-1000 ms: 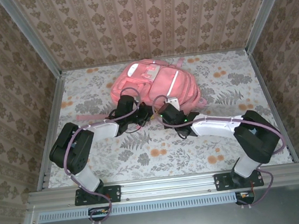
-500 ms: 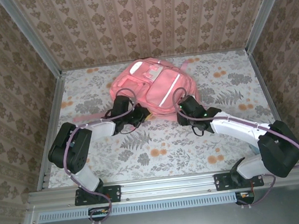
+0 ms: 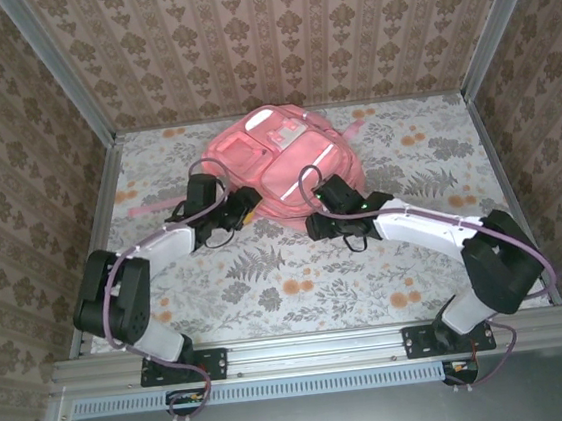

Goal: Pack books, pencil case, and school supplies into a backpack

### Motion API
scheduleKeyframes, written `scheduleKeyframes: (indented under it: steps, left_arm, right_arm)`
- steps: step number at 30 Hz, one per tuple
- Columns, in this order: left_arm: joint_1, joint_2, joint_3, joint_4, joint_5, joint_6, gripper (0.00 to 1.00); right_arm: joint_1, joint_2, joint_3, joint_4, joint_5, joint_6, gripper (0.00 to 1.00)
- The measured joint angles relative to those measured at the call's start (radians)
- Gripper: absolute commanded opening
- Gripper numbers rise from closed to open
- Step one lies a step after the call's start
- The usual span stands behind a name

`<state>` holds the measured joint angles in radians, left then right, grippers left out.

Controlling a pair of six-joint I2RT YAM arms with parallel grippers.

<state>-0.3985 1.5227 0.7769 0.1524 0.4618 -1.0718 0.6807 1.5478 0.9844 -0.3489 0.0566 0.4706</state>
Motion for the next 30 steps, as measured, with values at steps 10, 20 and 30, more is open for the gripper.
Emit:
scheduleKeyframes:
  steps: [10,20,30]
  left_arm:
    - [-0.112,-0.005,-0.088,0.084,-0.013,-0.135,0.66]
    - [-0.157,0.12,-0.087,0.232,-0.013,-0.233,0.64]
    - [-0.174,0.192,-0.06,0.278,-0.016,-0.274,0.47]
  right_arm:
    - [0.037,0.13,0.035,0.016,0.071,0.145,0.44]
    - [0.055,0.195,0.107,0.046,0.115,0.167,0.38]
    - [0.08,0.243,0.15,0.026,0.205,0.141,0.18]
